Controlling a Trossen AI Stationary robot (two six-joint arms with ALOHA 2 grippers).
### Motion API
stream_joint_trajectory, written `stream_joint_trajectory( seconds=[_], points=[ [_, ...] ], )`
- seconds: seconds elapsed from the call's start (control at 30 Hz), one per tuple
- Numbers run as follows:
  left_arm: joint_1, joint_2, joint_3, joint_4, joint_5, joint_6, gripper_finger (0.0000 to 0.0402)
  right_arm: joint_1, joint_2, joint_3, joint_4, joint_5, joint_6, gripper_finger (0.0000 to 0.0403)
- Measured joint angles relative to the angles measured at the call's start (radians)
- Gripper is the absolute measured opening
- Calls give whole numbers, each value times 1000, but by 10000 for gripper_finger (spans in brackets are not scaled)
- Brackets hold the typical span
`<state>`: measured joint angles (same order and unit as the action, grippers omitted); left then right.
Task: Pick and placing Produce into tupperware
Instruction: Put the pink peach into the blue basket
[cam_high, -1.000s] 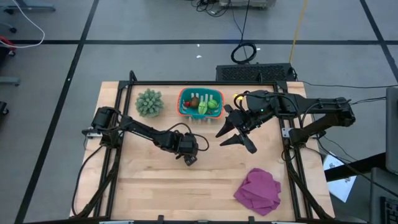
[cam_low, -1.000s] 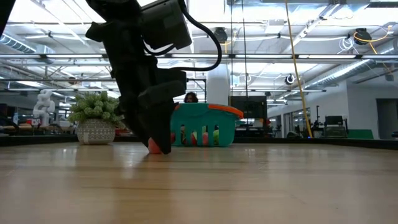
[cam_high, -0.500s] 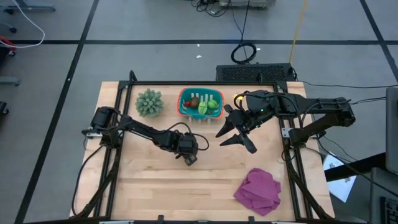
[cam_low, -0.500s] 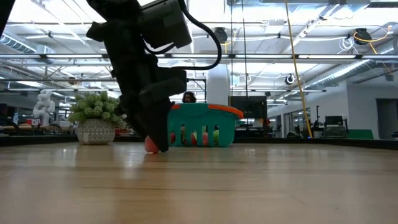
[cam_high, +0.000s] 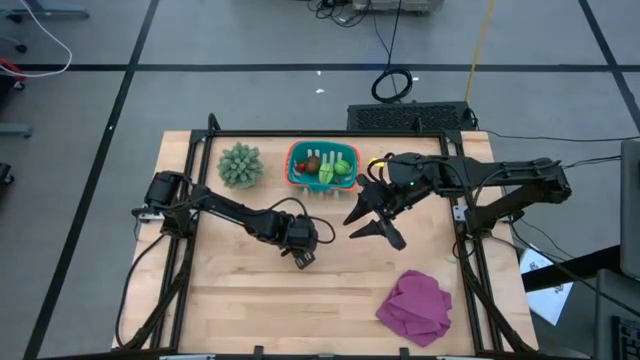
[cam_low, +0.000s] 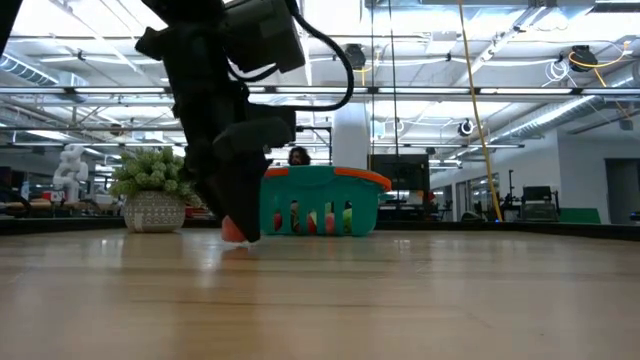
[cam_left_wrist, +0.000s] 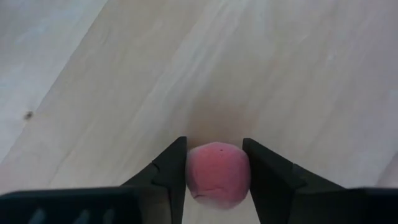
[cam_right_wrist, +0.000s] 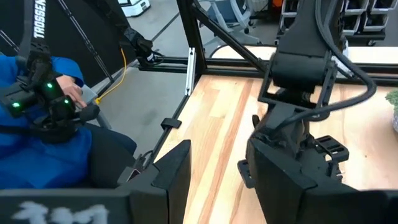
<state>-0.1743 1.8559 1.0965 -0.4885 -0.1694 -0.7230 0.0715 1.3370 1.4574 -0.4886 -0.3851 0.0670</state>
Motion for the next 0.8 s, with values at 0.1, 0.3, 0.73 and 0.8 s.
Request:
stream_joint_trajectory(
  seconds=[0.1, 0.3, 0.73, 0.8],
  points=[
    [-1, -1, 32, -25, 2, 9, 135, -5, 1, -12, 5, 0, 0, 151],
    [-1, -6, 142, -167, -61, 63, 150, -30, -11, -12, 19, 0, 0, 151],
    [98, -7, 364, -384, -316, 276, 152, -40, -125, -12, 84, 0, 0, 151],
    [132, -7, 389, -384, -329, 336, 152, -39, -138, -12, 81, 0, 0, 151]
  ],
)
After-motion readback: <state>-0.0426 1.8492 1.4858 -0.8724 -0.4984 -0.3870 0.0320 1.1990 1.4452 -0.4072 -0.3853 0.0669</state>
